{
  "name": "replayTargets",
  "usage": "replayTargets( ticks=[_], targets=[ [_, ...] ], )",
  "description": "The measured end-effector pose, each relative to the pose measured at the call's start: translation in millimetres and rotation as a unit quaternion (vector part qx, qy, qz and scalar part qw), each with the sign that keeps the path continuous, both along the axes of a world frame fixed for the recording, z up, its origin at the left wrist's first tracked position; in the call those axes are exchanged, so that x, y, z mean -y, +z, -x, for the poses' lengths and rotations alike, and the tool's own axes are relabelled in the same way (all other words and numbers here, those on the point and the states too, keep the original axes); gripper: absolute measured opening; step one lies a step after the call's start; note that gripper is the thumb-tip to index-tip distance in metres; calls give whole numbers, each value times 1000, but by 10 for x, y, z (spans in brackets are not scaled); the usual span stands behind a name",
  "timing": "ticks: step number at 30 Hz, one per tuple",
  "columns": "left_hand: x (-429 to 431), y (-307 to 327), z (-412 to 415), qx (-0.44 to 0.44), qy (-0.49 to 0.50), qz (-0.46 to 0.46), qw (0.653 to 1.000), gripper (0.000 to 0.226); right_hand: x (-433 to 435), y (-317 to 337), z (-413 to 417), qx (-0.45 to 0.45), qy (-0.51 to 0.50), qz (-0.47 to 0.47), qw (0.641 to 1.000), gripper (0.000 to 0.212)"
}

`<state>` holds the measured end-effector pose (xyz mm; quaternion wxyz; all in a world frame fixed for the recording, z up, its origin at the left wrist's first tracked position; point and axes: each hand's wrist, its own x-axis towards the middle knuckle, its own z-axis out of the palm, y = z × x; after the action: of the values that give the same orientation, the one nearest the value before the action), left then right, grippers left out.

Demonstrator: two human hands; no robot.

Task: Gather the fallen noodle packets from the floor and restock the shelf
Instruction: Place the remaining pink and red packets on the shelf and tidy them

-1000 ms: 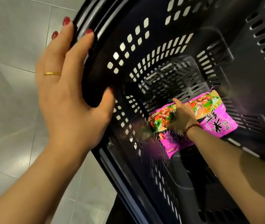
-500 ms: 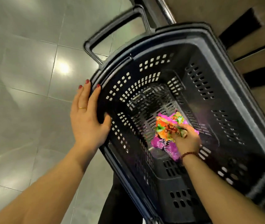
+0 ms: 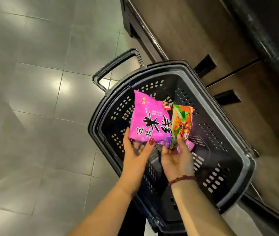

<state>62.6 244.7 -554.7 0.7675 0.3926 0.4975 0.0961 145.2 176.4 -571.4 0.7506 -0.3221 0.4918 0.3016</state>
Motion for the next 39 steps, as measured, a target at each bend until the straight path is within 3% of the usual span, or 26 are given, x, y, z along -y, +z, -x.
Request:
replayTargets(
  ticks=[2,5,10,12,13,15,17,21,25,28,31,33,35,39],
  targets=[
    [-11,-17,-65,4,68,47,997,98,-34,19,79,-11,-8,-3,1000,12],
    [-173,-98,-158,-13,125,43,991,95,-25,50,218,21,44,8,999,20],
    [-299,-255,-237,-35,139,48,988,94,158,-5,428,69,171,35,982,29],
    [-366,-306,-227,-42,109,1,993,89,275,-59,442,82,205,13,975,30],
    [-408,-327,-200,-49,70,-43,995,90,328,-92,422,77,214,-3,974,36],
    [-472,-352,-133,-66,-28,-128,989,92,445,-209,331,66,217,-19,974,74],
    [-508,-366,-89,-78,-94,-156,980,94,519,-307,202,67,248,2,966,100],
    [-567,-412,-69,-83,-142,-105,981,100,499,-440,23,58,349,45,934,68],
    [-551,-475,-113,-98,-127,-46,986,119,452,-559,-35,28,285,40,957,59],
    [-437,-571,-139,-99,-94,35,990,121,406,-679,26,12,231,25,973,61],
    [-325,-696,-132,-103,-126,59,985,89,346,-790,89,11,217,25,976,55],
    [-295,-776,-117,-126,-98,48,986,70,349,-876,75,7,222,14,975,45],
    [-296,-861,-122,-148,-64,23,987,66,430,-1041,23,-14,215,6,976,37],
    [-343,-969,-126,-161,-41,-15,986,66,748,-1648,-87,-114,184,93,972,55]
  ],
)
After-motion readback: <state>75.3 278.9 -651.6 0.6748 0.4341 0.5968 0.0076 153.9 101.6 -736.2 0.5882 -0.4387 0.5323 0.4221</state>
